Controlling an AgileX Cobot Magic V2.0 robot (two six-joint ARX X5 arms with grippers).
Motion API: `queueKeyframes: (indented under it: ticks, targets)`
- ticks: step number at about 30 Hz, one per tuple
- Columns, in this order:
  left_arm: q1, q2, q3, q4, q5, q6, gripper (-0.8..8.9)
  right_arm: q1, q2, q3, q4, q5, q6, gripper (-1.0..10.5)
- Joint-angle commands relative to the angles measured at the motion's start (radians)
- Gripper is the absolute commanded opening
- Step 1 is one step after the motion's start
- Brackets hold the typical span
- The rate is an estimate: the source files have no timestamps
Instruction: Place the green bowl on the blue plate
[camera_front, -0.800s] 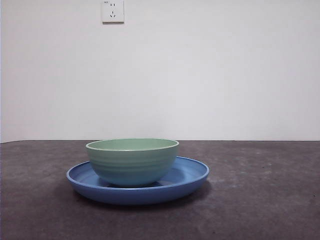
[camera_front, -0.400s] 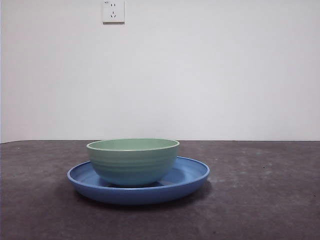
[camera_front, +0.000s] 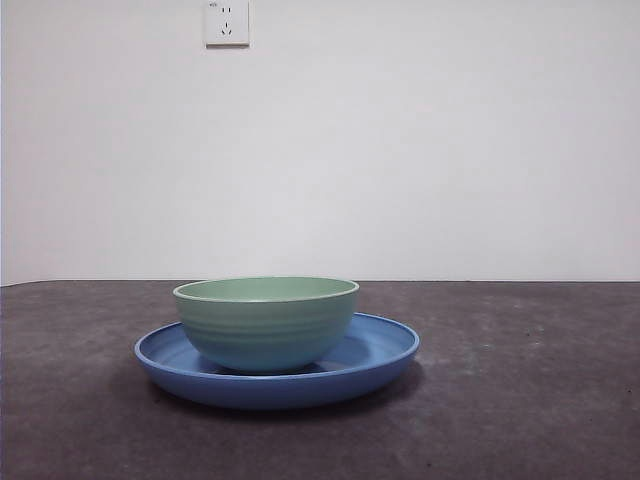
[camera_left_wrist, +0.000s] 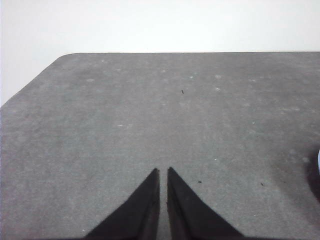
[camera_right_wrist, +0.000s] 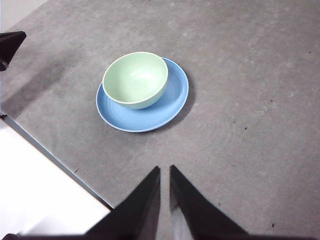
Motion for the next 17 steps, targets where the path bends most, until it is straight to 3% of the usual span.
queueKeyframes:
  ticks: [1, 9, 14, 17]
  targets:
    - [-0.002, -0.001, -0.021, -0.008, -0.004, 0.015, 0.25, 0.005, 0.005, 0.015, 0.013, -0.001, -0.008, 0.3]
    - [-0.002, -0.001, -0.021, -0.008, -0.004, 0.015, 0.25, -0.010, -0.001, 0.015, 0.013, -0.001, -0.008, 0.3]
    - [-0.002, -0.001, -0.021, -0.008, -0.004, 0.015, 0.25, -0.155, -0.056, -0.017, 0.031, 0.001, -0.023, 0.3]
    - [-0.002, -0.001, -0.021, -0.008, -0.004, 0.016, 0.25, -0.245, -0.119, -0.106, 0.156, 0.035, -0.071, 0.3]
